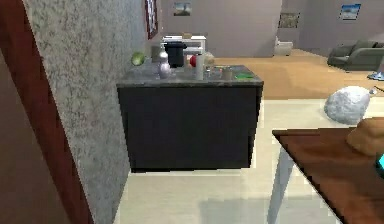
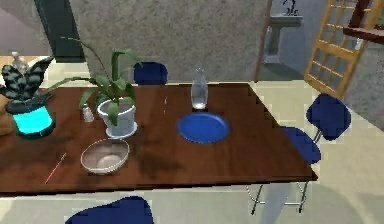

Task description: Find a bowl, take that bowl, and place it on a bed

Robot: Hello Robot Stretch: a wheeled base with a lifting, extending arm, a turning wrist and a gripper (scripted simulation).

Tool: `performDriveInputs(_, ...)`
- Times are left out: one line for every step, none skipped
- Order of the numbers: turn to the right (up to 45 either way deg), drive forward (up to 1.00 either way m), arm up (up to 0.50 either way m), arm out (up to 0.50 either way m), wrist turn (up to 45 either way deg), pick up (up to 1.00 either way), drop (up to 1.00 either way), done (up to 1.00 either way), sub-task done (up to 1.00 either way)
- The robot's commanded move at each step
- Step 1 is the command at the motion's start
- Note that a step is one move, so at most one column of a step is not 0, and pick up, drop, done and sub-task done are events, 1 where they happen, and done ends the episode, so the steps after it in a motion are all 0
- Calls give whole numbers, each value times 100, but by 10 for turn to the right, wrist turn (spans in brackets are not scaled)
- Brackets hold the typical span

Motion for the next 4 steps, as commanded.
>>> performDriveInputs(0, 45, 0, 0, 0, 0, 0, 0, 0)
performDriveInputs(330, 0, 0, 0, 0, 0, 0, 0, 0)
performDriveInputs(0, 30, 0, 0, 0, 0, 0, 0, 0)
performDriveInputs(0, 0, 50, 0, 0, 0, 0, 0, 0)
